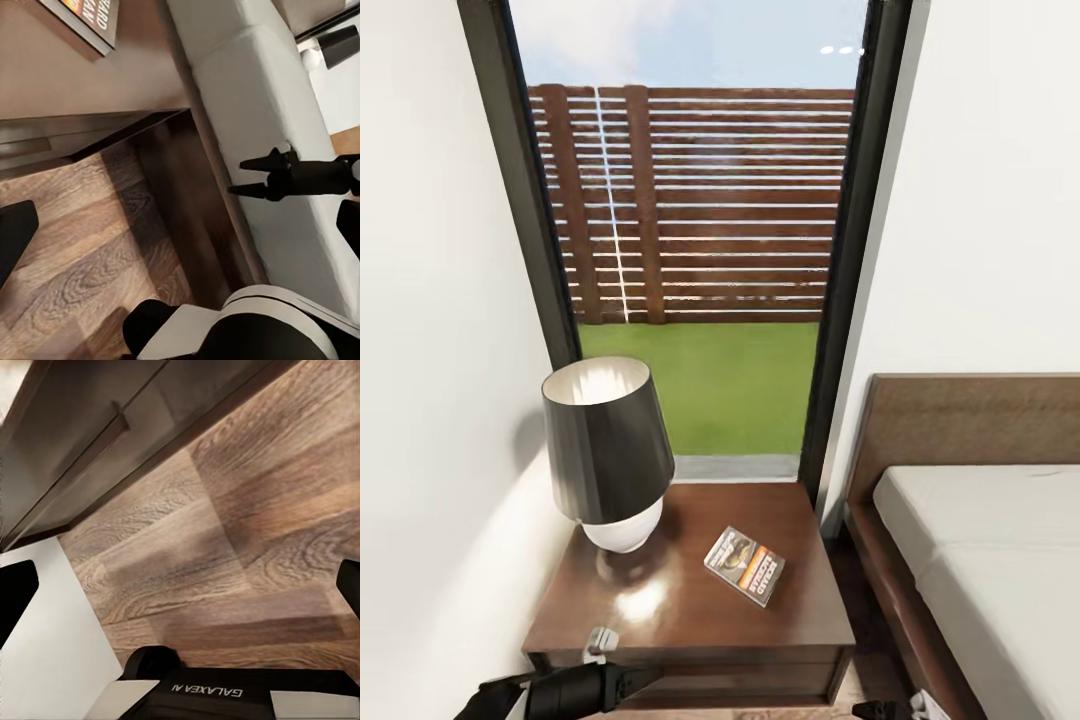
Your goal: In the bedroom, move the book from the bed onto either nightstand, and place the two sandals side by side next to the bed.
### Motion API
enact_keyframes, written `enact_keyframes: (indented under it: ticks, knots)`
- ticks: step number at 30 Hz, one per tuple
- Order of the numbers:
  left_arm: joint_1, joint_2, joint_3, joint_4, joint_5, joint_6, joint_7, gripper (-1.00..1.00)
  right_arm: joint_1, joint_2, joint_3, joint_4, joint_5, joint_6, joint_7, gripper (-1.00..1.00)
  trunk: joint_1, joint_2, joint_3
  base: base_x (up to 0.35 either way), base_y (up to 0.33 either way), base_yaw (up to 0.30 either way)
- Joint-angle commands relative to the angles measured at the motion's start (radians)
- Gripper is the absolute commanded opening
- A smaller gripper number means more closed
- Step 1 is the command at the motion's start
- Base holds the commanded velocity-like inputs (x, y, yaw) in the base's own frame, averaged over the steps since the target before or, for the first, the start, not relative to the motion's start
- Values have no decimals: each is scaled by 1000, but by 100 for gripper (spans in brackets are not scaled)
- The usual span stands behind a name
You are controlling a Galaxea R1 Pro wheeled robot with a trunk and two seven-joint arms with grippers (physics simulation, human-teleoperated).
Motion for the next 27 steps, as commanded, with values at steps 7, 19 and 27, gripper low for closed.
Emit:
enact_keyframes:
  ticks: [7, 19, 27]
  knots:
    - [0, 0, 2, 2, 3, 9, -3, 100, -1, 0, 8, 1, -10, 6, 2, 100, -27, 49, 21, 0, 0, 0]
    - [0, 1, 2, 3, 3, 9, -3, 100, 0, 0, 8, 5, -10, -48, -2, 100, -73, 133, 59, 0, 0, 0]
    - [0, 0, 2, 3, 3, 9, -2, 100, 2, 0, 8, 7, 8, -206, 1, 100, -104, 189, 84, 0, 0, 0]
